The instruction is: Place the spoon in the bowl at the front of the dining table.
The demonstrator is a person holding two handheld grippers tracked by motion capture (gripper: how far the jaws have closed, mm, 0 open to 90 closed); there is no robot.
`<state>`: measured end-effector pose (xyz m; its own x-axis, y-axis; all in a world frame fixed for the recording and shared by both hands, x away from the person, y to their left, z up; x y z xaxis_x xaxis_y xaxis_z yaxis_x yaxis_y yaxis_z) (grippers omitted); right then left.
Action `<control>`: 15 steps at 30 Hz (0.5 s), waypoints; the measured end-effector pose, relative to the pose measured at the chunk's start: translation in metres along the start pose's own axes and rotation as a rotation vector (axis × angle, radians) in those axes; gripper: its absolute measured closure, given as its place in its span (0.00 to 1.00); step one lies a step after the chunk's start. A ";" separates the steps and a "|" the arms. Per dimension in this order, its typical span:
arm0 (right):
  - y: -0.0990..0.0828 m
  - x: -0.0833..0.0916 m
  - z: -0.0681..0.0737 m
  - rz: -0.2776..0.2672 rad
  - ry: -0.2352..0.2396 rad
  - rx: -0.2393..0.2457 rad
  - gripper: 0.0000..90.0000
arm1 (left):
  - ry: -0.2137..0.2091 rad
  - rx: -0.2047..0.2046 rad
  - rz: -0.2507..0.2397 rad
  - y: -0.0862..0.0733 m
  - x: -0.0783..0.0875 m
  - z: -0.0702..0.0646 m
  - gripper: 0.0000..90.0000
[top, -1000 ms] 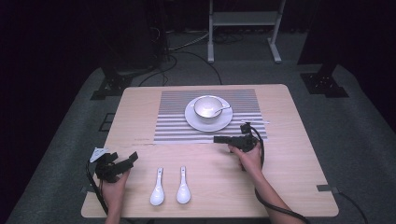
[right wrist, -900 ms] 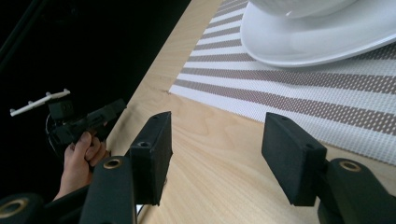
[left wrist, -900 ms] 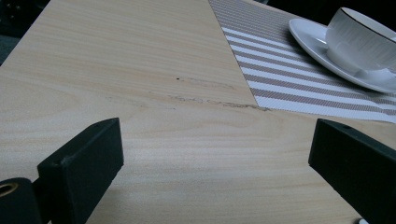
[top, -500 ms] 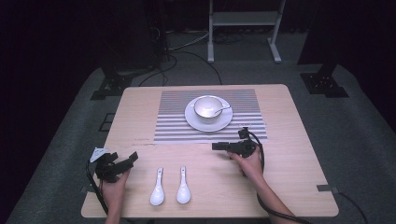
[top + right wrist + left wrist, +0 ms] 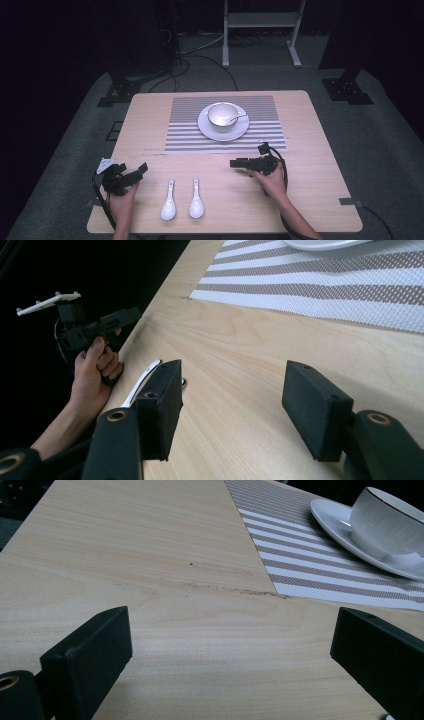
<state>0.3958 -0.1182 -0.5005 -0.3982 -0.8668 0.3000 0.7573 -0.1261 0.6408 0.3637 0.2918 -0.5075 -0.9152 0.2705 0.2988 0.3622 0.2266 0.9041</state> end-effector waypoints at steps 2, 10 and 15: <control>-0.002 0.002 0.000 -0.001 0.003 0.002 0.44 | 0.000 0.001 0.000 0.000 0.000 0.000 0.02; -0.009 0.006 0.002 0.010 0.009 0.002 0.43 | 0.000 0.001 0.002 0.000 0.000 0.000 0.02; -0.014 0.008 0.002 0.016 0.004 0.000 0.43 | 0.001 0.000 0.002 0.000 0.000 0.000 0.02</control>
<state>0.3816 -0.1224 -0.5057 -0.3838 -0.8707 0.3076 0.7636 -0.1119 0.6359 0.3636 0.2915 -0.5074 -0.9147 0.2699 0.3008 0.3639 0.2264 0.9035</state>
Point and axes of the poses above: each handheld gripper's, and its own axes: x roughly backward along the jaws, y roughly out of its top, z roughly to its left, the point moved 6 cm from there along -x, roughly forward along the jaws, and after that the axes turned 10 degrees about -z, right-handed, at the moved point
